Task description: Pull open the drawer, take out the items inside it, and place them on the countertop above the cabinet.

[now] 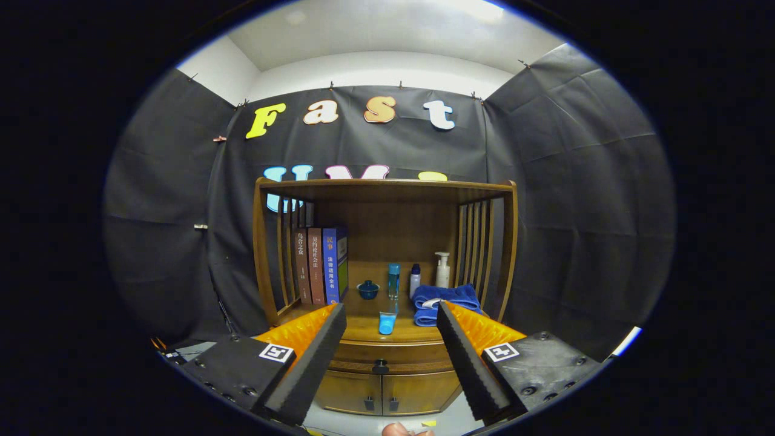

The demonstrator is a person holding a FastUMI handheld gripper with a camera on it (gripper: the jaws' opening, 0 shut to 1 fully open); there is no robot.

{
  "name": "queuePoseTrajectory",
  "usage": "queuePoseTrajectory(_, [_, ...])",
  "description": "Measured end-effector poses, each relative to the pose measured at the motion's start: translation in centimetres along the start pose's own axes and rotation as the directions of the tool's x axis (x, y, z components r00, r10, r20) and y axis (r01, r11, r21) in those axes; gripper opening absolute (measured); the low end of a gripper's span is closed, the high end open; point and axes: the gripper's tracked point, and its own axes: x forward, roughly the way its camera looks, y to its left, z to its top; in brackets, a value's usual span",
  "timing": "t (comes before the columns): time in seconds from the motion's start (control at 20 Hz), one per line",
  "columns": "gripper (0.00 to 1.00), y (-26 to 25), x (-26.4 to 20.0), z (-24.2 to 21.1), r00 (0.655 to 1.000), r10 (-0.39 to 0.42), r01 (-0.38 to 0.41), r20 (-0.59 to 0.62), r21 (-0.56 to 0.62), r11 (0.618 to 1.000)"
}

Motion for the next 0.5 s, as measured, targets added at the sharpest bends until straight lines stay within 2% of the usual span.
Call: queuePoseTrajectory(0.5, [0.99,0.0,-0.08,-0.33,1.0,-0.005,0.005,-0.003,0.003,1.0])
